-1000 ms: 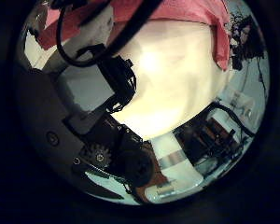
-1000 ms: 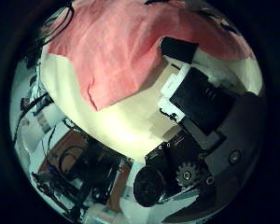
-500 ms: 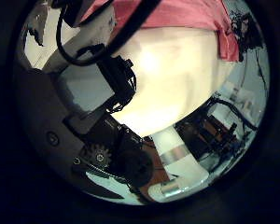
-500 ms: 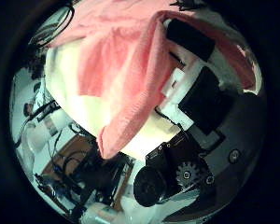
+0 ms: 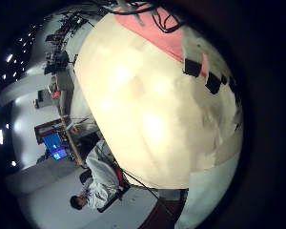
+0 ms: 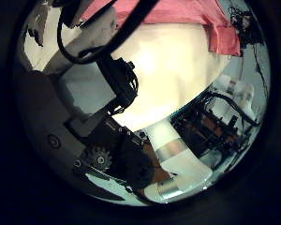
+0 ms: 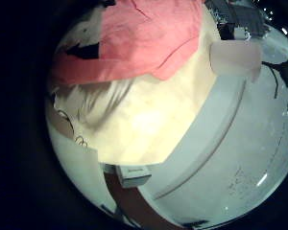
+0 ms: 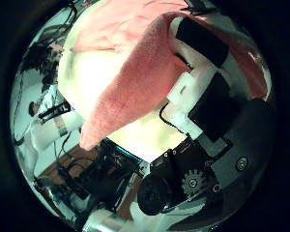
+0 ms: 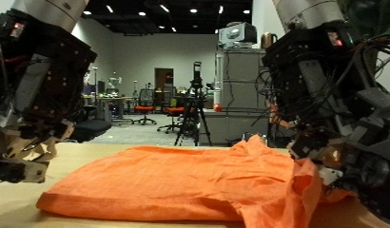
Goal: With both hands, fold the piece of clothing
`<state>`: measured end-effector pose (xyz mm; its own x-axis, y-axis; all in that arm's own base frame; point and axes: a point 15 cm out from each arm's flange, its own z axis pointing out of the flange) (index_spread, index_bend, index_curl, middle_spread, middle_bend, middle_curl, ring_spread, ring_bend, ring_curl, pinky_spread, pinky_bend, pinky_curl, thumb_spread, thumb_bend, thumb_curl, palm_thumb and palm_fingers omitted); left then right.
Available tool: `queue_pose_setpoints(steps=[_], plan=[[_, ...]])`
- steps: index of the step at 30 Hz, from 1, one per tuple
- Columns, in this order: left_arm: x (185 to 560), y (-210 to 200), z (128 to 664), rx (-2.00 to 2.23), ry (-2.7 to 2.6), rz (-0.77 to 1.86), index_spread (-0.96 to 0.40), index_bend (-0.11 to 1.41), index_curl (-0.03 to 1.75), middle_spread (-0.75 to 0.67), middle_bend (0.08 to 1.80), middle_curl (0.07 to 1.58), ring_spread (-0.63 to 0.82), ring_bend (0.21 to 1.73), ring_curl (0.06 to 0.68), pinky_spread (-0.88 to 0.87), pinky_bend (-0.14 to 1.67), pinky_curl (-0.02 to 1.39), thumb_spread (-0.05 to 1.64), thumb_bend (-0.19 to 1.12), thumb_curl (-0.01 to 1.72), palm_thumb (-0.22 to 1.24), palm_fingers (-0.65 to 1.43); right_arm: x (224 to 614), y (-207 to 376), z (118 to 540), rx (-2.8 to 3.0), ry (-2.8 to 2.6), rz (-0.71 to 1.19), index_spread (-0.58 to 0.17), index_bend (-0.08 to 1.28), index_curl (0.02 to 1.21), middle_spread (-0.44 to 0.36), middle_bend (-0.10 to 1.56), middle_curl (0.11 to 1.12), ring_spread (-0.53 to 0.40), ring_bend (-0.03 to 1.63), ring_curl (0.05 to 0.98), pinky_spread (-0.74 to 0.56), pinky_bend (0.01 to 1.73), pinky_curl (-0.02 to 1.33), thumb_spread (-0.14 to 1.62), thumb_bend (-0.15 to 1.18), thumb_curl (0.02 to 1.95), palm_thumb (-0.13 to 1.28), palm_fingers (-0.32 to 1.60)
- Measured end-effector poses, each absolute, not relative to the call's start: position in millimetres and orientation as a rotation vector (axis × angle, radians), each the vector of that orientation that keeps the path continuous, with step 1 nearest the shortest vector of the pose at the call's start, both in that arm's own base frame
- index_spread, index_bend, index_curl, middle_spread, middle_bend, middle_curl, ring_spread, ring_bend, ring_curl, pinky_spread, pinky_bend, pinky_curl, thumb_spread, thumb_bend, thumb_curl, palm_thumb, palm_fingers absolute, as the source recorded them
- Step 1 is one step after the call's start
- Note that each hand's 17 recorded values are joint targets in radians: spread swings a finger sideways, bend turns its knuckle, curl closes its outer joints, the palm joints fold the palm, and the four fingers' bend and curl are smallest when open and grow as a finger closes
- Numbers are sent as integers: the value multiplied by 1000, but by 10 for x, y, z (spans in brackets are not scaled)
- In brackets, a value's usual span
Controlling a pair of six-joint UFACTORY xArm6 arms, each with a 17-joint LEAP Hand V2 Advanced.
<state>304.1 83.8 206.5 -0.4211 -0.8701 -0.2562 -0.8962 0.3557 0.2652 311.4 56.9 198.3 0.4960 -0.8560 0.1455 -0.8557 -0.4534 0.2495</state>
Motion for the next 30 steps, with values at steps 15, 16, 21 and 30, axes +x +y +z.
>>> queue_pose_setpoints(steps=[15, 16, 21, 30], plan=[[3179, 532, 1653, -1615, 2576, 422, -232, 136, 579, -259, 435, 447, -224, 734, 385, -567, 825, 560, 942, -27, 281, 371, 287, 3131, 570, 1986, 2454, -1450, 0, -265, 1045, 866, -188, 1182, 887, -233, 1318, 695, -272, 1257, 761, 1401, -7, 350, 881, 1102], [3191, 530, 1605, -1613, 2576, 436, -228, 138, 564, -264, 462, 457, -234, 734, 382, -555, 814, 556, 938, -26, 283, 374, 306, 3132, 570, 1986, 2453, -1450, -1, -265, 1045, 866, -188, 1181, 887, -233, 1320, 695, -272, 1255, 763, 1401, -7, 350, 880, 1104], [3271, 543, 1453, -1628, 2554, 486, -229, 171, 523, -317, 512, 469, -258, 714, 362, -548, 789, 534, 928, -23, 297, 393, 406, 3146, 575, 2001, 2456, -1452, 4, -263, 1045, 866, -188, 1180, 889, -233, 1322, 693, -274, 1249, 769, 1397, -7, 350, 884, 1104], [3331, 556, 1450, -1634, 2543, 504, -499, 387, 620, -517, 914, 591, -552, 793, 380, -728, 756, 499, 976, -11, 313, 507, 1190, 3144, 544, 2005, 2453, -1463, 5, -263, 1052, 868, -188, 1177, 891, -233, 1322, 690, -276, 1240, 780, 1395, -7, 350, 884, 1106]])
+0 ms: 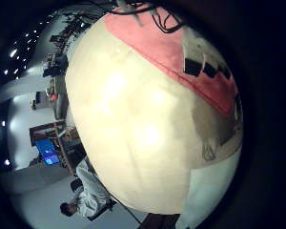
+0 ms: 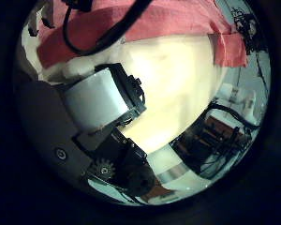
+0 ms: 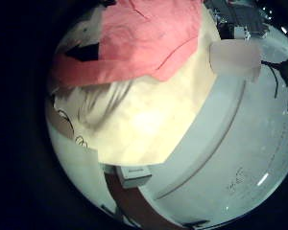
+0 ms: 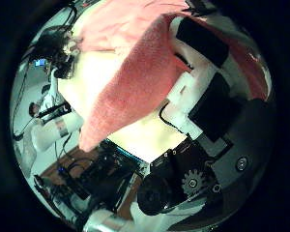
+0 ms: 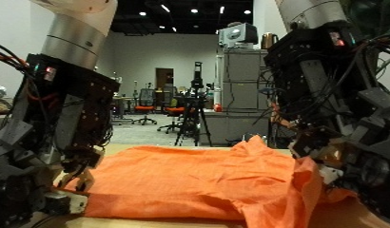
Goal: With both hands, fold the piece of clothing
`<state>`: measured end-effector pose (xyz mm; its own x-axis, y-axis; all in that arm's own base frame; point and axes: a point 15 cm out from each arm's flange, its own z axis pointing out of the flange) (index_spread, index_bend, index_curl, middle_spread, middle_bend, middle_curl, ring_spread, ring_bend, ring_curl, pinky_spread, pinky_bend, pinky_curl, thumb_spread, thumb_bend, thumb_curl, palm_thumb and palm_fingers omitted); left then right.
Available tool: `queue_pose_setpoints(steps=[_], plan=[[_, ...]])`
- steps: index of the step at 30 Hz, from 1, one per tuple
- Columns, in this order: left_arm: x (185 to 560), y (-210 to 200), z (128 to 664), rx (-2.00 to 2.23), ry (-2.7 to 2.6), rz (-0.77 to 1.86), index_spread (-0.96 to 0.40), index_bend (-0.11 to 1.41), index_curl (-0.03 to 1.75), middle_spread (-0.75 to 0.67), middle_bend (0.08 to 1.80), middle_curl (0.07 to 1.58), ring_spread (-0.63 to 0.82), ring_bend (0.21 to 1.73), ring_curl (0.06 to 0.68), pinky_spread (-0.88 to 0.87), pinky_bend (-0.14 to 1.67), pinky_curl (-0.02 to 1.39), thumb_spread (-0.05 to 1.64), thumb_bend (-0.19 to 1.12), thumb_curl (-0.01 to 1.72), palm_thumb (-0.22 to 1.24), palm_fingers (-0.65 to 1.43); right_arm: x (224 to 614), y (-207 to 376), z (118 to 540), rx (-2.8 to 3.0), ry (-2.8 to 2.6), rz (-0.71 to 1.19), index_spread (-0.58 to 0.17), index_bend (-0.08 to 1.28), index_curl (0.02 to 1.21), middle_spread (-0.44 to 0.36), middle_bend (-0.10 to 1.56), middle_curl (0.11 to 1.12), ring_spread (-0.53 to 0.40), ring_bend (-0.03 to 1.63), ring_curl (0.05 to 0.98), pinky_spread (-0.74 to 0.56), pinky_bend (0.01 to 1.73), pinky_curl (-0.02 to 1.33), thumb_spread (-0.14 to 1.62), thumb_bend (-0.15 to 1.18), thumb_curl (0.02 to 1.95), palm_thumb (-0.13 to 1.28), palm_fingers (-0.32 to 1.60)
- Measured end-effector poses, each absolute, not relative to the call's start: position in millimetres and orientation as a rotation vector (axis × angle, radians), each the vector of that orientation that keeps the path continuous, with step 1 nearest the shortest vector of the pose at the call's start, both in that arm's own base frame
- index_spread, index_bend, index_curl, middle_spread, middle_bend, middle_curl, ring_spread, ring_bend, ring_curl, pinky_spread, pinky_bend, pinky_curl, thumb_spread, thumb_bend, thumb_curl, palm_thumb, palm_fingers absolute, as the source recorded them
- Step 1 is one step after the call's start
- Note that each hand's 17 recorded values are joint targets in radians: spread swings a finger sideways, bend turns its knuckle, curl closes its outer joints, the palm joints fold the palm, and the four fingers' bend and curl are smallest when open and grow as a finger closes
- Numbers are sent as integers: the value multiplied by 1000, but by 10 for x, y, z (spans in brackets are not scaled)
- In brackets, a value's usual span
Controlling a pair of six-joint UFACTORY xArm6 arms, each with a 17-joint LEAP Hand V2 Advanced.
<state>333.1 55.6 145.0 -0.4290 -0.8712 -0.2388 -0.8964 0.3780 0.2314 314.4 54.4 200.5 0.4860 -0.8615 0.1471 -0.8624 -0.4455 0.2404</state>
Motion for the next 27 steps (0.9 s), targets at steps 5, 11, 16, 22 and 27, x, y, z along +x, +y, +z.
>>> queue_pose_setpoints(steps=[5, 11, 16, 22, 27], plan=[[3177, 647, 1484, -1618, 2574, 637, -585, 438, 659, -540, 963, 601, -589, 846, 412, -766, 785, 509, 999, -20, 311, 539, 1196, 3162, 512, 2026, 2452, -1472, 4, -262, 1053, 868, -188, 1176, 892, -233, 1323, 689, -278, 1236, 785, 1395, -7, 350, 885, 1106], [2919, 675, 1601, -1614, 2665, 736, -636, 450, 689, -548, 996, 600, -603, 870, 430, -784, 822, 519, 1010, -22, 303, 550, 1178, 3152, 561, 2148, 2492, -1516, 10, -261, 1049, 867, -188, 1177, 894, -233, 1325, 688, -275, 1230, 794, 1393, -8, 347, 880, 1102], [2815, 644, 1719, -1618, 2699, 717, -658, 461, 711, -547, 1010, 596, -604, 877, 438, -787, 831, 520, 1023, -20, 297, 563, 1170, 3115, 730, 2263, 2557, -1568, -38, -261, 1047, 866, -188, 1178, 895, -233, 1331, 690, -274, 1226, 803, 1392, -7, 345, 879, 1101], [2788, 622, 1826, -1608, 2709, 695, -672, 456, 730, -547, 1024, 592, -603, 885, 444, -791, 837, 520, 1028, -22, 292, 562, 1165, 3090, 871, 2387, 2608, -1631, -77, -261, 1048, 865, -188, 1179, 896, -225, 1333, 692, -273, 1218, 819, 1391, -7, 344, 879, 1100], [2807, 614, 1890, -1616, 2692, 654, -678, 449, 745, -541, 1032, 591, -606, 881, 444, -792, 840, 520, 1034, -18, 291, 568, 1144, 3104, 847, 2496, 2621, -1674, -56, -264, 1053, 863, -187, 1181, 895, -224, 1330, 693, -269, 1211, 833, 1388, -6, 349, 887, 1102]])
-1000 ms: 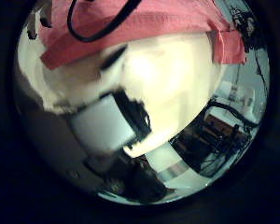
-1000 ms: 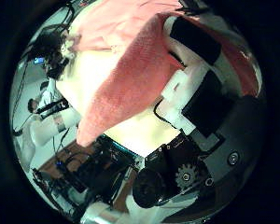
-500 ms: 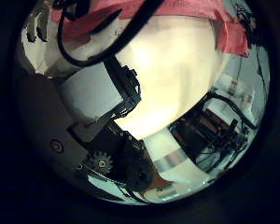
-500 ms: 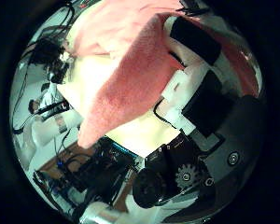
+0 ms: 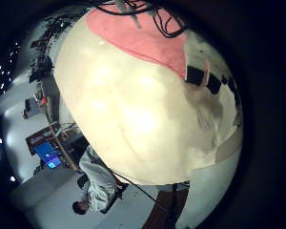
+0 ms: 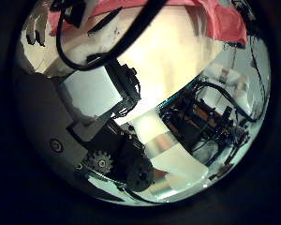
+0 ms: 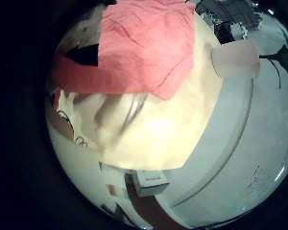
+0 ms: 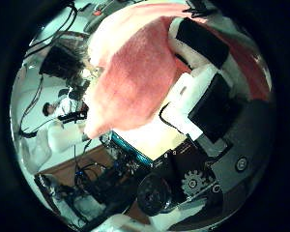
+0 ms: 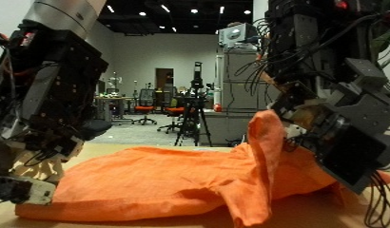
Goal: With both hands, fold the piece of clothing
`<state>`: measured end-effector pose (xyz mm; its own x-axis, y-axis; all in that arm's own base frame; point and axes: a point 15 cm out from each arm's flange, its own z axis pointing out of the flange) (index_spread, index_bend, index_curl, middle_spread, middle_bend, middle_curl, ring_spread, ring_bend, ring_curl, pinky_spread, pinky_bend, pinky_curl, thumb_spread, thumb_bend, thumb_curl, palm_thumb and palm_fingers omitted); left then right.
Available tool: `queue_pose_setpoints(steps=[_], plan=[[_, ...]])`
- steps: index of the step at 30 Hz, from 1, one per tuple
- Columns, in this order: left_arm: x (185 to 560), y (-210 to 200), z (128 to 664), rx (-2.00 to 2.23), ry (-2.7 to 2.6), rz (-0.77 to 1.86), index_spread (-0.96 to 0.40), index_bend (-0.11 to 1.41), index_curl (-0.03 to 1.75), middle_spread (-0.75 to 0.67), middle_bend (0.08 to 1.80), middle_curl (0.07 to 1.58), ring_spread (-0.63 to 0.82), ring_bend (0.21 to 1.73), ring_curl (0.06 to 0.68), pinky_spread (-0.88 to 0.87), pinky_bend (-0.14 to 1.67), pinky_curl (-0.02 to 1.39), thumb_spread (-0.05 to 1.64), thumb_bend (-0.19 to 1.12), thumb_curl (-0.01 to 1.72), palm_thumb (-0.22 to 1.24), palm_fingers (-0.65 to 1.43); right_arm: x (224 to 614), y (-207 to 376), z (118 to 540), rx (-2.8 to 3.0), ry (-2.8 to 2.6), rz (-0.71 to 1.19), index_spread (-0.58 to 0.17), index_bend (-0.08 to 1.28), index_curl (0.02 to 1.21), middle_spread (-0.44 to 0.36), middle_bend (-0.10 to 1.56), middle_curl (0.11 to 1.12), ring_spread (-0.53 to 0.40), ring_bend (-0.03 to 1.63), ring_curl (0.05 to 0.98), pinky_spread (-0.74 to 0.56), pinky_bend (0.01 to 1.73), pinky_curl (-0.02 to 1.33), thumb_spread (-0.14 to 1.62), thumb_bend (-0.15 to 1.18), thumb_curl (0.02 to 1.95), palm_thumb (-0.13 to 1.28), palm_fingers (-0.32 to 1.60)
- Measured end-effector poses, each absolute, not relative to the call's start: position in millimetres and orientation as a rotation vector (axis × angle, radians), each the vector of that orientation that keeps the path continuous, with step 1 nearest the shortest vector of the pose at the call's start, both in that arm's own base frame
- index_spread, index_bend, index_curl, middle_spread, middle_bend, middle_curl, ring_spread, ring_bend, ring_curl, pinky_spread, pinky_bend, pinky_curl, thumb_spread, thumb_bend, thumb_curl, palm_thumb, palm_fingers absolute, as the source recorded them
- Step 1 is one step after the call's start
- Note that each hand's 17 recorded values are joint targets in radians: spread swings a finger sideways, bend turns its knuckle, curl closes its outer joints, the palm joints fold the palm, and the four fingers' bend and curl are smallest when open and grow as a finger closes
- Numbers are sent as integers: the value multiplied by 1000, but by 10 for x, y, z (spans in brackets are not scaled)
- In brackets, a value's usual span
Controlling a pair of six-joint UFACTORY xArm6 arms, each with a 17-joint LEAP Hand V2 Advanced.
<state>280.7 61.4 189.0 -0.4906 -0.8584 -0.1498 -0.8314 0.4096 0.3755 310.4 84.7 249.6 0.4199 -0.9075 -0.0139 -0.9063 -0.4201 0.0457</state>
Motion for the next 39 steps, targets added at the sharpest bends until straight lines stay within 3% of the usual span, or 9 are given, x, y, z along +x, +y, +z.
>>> queue_pose_setpoints(steps=[2, 6, 11, 14, 17, 23, 27, 35, 39], plan=[[2851, 598, 1884, 1570, -2596, -589, -671, 413, 744, -540, 1019, 588, -602, 861, 440, -787, 851, 526, 1036, -19, 290, 574, 1074, 3113, 822, 2498, 2614, -1685, -56, -266, 1053, 862, -187, 1181, 894, -224, 1330, 693, -266, 1208, 838, 1387, -7, 351, 888, 1102], [2968, 583, 1881, 1630, -2652, -462, -565, 223, 714, -501, 780, 561, -549, 820, 458, -759, 942, 582, 988, -39, 287, 509, 562, 3131, 774, 2503, 2602, -1707, -56, -268, 1053, 860, -185, 1185, 892, -223, 1329, 693, -263, 1200, 849, 1380, -5, 358, 905, 1105], [2961, 726, 1875, 1703, -2650, -405, -405, 151, 662, -394, 489, 464, -423, 799, 429, -699, 955, 581, 952, -33, 291, 473, 327, 3132, 752, 2493, 2593, -1714, -60, -268, 1058, 856, -184, 1186, 889, -222, 1327, 693, -261, 1192, 858, 1379, -6, 361, 914, 1107], [2940, 787, 1788, 1692, -2622, -437, -307, 191, 634, -296, 408, 438, -237, 709, 397, -552, 809, 542, 938, -30, 297, 468, 145, 3135, 753, 2489, 2593, -1713, -61, -267, 1059, 854, -183, 1187, 887, -222, 1326, 694, -261, 1188, 864, 1377, -7, 362, 916, 1107], [2917, 810, 1666, 1682, -2590, -469, -237, 178, 593, -166, 308, 389, -164, 695, 369, -431, 722, 500, 934, -28, 301, 472, 129, 3135, 753, 2484, 2592, -1713, -62, -267, 1062, 852, -183, 1187, 885, -223, 1329, 696, -261, 1184, 869, 1378, -6, 365, 921, 1109], [2950, 785, 1410, 1677, -2555, -486, -189, 162, 517, -137, 315, 384, -80, 654, 332, -315, 660, 451, 944, -16, 317, 531, 218, 3131, 747, 2480, 2590, -1716, -63, -266, 1069, 849, -181, 1192, 880, -224, 1327, 698, -262, 1176, 879, 1372, -7, 371, 926, 1111], [3043, 711, 1306, 1696, -2560, -473, -191, 150, 473, -176, 310, 379, -112, 652, 318, -374, 723, 446, 958, -15, 325, 575, 326, 3128, 746, 2476, 2589, -1716, -64, -266, 1072, 848, -180, 1194, 876, -224, 1326, 699, -263, 1172, 886, 1369, -7, 374, 926, 1110], [3248, 657, 1321, 1785, -2569, -425, -385, 247, 486, -463, 574, 442, -439, 682, 295, -661, 810, 423, 993, -7, 331, 652, 971, 3132, 747, 2481, 2591, -1715, -62, -266, 1076, 845, -179, 1198, 871, -224, 1325, 701, -265, 1166, 896, 1367, -8, 377, 926, 1110], [3247, 620, 1332, 1751, -2577, -453, -481, 259, 513, -537, 613, 483, -541, 678, 312, -736, 859, 444, 1049, 60, 358, 829, 1057, 3136, 748, 2483, 2592, -1715, -61, -266, 1078, 844, -178, 1199, 869, -224, 1325, 702, -266, 1163, 900, 1367, -8, 378, 926, 1110]])
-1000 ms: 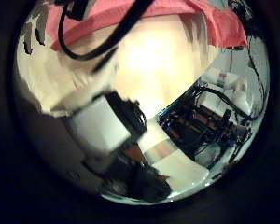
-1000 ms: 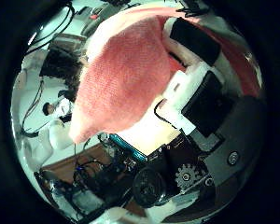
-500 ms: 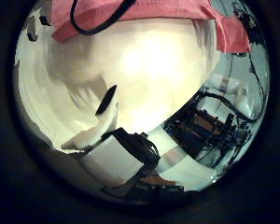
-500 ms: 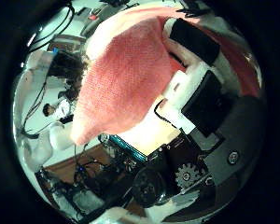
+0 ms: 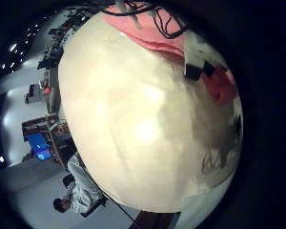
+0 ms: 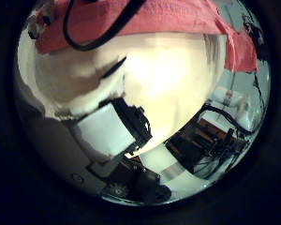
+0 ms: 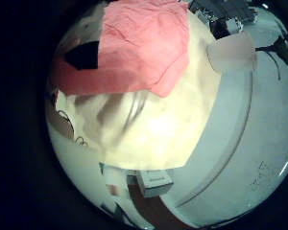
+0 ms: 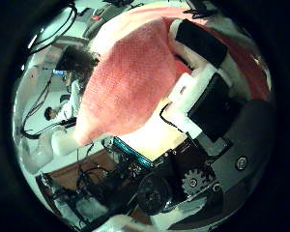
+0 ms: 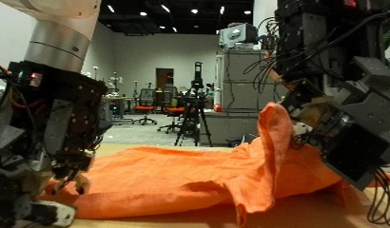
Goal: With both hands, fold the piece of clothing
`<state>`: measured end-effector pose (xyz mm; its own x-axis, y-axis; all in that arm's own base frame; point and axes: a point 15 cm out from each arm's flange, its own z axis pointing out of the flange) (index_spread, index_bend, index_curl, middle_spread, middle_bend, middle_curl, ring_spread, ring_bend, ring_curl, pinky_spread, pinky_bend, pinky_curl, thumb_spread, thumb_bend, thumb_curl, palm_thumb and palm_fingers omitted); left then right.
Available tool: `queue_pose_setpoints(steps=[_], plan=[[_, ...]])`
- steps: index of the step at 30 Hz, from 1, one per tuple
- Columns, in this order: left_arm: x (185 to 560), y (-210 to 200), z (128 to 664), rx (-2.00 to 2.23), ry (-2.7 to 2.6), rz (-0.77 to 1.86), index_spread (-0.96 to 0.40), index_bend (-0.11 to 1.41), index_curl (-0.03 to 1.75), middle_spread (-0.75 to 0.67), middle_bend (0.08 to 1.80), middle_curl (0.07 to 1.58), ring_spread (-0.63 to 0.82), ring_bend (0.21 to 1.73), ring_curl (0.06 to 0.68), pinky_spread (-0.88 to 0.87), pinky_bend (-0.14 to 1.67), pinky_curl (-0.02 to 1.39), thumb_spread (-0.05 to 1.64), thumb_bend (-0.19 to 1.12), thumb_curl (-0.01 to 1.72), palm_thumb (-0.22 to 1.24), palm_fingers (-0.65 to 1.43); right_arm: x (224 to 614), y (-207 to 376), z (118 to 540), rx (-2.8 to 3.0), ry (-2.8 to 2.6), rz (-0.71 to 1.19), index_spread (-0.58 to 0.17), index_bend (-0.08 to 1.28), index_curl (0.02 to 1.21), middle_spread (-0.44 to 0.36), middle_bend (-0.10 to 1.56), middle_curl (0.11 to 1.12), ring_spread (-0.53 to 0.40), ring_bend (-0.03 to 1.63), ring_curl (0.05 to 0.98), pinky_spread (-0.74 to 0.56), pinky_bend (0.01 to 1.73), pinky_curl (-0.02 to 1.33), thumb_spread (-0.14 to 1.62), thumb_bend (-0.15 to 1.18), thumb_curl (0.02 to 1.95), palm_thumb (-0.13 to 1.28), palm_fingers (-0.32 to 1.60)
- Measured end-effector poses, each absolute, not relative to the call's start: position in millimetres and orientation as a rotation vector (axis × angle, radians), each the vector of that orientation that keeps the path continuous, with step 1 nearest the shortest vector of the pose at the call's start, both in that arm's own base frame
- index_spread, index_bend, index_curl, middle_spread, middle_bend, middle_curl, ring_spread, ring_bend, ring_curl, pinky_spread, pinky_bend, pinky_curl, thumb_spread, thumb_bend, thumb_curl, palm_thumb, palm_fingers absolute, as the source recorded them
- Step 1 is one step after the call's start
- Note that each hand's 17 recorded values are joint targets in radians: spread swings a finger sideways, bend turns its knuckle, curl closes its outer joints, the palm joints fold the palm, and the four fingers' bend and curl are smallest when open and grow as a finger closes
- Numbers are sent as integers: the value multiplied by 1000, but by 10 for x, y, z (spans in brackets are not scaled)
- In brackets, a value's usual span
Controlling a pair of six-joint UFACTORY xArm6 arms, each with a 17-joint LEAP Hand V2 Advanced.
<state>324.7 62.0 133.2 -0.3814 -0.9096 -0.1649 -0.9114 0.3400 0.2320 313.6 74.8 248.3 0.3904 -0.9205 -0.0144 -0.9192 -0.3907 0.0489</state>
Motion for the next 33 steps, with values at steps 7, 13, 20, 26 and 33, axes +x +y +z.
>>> queue_pose_setpoints(steps=[7, 13, 20, 26, 33], plan=[[3062, 667, 1311, -1741, 2638, 581, -565, 288, 555, -601, 657, 511, -599, 640, 312, -779, 836, 432, 1117, 49, 404, 911, 1111, 3132, 747, 2477, 2592, -1713, -62, -263, 1081, 840, -178, 1200, 865, -224, 1323, 703, -267, 1158, 907, 1367, -8, 379, 926, 1111], [2918, 696, 1327, -1739, 2687, 660, -605, 333, 599, -609, 738, 544, -616, 645, 323, -801, 820, 424, 1145, 27, 441, 949, 1154, 3138, 742, 2498, 2596, -1715, -56, -262, 1085, 836, -177, 1205, 862, -225, 1324, 703, -269, 1153, 912, 1367, -8, 380, 926, 1114], [2804, 725, 1512, -1733, 2726, 716, -628, 360, 639, -604, 775, 559, -625, 672, 345, -803, 845, 436, 1159, 5, 492, 977, 1158, 3142, 730, 2548, 2604, -1727, -46, -262, 1088, 832, -175, 1207, 859, -225, 1325, 703, -270, 1150, 917, 1367, -8, 380, 926, 1113], [2706, 685, 1815, -1733, 2755, 732, -638, 368, 665, -600, 798, 566, -626, 702, 364, -800, 873, 445, 1156, -9, 525, 981, 1163, 3122, 845, 2709, 2648, -1816, -70, -261, 1090, 830, -174, 1205, 854, -226, 1325, 703, -273, 1156, 922, 1367, -8, 381, 925, 1113], [2891, 684, 2223, -1740, 2725, 683, -645, 373, 688, -596, 822, 569, -621, 720, 376, -795, 890, 450, 1153, -10, 556, 972, 1157, 3362, 738, 2777, 2635, -1949, 2, -258, 1086, 824, -165, 1210, 846, -224, 1318, 701, -279, 1144, 934, 1367, -8, 381, 925, 1110]])
